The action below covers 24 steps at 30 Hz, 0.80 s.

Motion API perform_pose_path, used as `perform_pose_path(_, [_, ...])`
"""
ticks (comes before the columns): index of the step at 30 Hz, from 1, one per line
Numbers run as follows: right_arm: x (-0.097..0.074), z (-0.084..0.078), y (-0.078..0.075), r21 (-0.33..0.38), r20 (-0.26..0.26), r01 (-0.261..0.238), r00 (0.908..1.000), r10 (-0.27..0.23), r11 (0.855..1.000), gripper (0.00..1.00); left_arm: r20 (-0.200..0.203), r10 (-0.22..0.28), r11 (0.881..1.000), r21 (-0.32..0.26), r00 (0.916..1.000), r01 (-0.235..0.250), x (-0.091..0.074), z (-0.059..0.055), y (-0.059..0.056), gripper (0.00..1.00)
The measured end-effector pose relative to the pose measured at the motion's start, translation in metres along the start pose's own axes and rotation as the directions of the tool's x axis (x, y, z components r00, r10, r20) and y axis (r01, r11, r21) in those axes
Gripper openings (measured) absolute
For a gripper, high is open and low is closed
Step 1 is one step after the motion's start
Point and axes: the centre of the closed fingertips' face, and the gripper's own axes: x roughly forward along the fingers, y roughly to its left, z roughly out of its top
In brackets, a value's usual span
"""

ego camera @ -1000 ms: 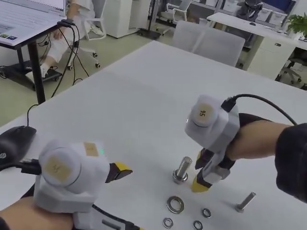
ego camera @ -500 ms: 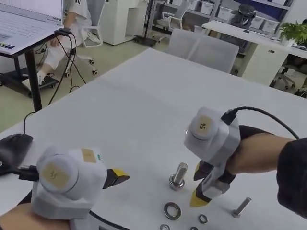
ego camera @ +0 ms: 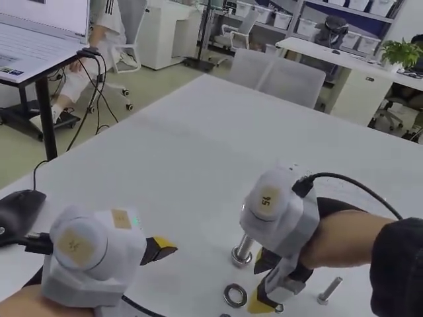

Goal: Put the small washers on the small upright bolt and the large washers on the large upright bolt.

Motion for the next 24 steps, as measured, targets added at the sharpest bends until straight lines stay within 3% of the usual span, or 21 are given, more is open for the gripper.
perform_pose_path(16, [0.017,0.011,0.004,-0.030,-0.009,-0.002,1.0000,0.002,1.000,0.35,0.007,0.010,1.000,-0.009,0.9999,-0.010,-0.003,-0.001,-0.001,0.90])
perform_pose_path(24, [0.016,0.012,0.004,-0.027,-0.005,-0.007,1.0000,0.007,1.000,0.33,0.007,0.009,1.000,-0.010,0.9999,-0.009,-0.002,-0.001,-0.002,0.90])
